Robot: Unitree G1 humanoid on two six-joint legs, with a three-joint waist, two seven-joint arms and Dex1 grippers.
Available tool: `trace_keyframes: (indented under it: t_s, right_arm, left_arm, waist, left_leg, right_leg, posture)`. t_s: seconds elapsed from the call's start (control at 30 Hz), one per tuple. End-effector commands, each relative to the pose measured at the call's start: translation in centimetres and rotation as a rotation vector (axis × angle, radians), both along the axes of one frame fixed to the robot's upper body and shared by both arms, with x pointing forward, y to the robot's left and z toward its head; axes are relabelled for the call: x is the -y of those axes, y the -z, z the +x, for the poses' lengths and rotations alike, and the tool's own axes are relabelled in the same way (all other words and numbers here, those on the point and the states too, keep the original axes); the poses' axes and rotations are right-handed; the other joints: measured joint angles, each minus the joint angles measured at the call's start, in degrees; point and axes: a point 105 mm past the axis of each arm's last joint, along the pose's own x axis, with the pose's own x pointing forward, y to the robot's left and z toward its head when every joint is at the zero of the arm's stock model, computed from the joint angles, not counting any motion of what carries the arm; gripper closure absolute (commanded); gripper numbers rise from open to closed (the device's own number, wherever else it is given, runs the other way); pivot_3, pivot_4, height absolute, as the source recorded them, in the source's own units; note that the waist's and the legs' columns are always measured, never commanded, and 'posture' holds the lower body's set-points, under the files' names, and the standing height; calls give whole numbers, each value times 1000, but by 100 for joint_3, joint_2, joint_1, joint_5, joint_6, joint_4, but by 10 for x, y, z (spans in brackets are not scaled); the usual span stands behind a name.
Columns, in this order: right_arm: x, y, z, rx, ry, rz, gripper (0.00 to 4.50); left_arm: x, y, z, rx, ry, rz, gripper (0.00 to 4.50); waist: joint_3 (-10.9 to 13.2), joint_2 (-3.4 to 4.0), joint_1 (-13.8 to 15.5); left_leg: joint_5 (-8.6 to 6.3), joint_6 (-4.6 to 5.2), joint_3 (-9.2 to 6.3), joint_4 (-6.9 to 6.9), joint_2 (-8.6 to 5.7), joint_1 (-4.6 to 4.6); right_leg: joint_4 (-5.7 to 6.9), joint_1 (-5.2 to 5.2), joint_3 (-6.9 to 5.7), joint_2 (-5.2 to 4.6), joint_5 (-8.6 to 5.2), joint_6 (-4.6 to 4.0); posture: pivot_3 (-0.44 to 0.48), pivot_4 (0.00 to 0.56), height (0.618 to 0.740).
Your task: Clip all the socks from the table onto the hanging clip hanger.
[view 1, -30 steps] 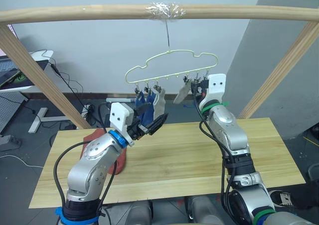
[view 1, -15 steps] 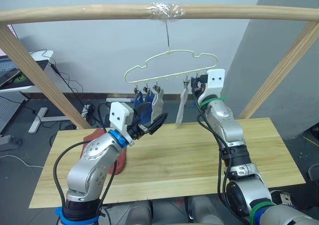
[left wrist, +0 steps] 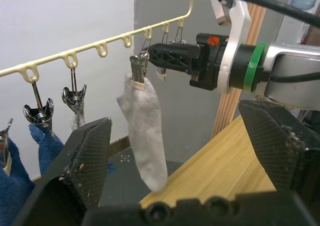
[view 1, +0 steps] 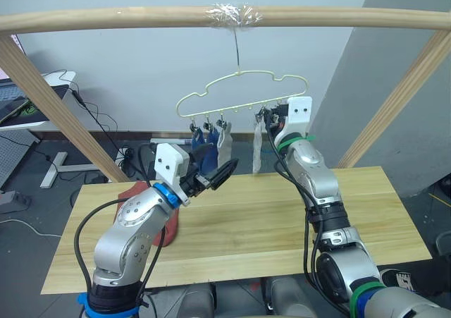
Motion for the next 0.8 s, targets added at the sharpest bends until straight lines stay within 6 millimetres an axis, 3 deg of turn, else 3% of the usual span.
trace_keyframes:
  t_s: [0.03,0.57,0.8]
  right_arm:
    - [-2,-21,0,66,-12,29,2585]
    - [-6,-17,2,33,-38,34,2585]
    - [-1,-14,2,14,-31,44,4245]
  left_arm:
    - [5,-15,-5,59,25,-9,0]
    - [9,-13,-4,62,31,3,0]
    - [10,-12,-2,55,31,-1,0]
  waist:
    - [0,0,0]
    - [0,0,1]
    - [0,0,3]
  left_leg:
    - [0,0,0,0,0,0]
    - [0,0,0,0,0,1]
    - [0,0,0,0,0,1]
  right_leg:
    - [0,0,0,0,0,0]
    - [1,0,1,0,0,-1]
    - [2,0,1,0,0,0]
  posture:
    - [2,125,740]
    - [2,129,740]
    - [-1,129,740]
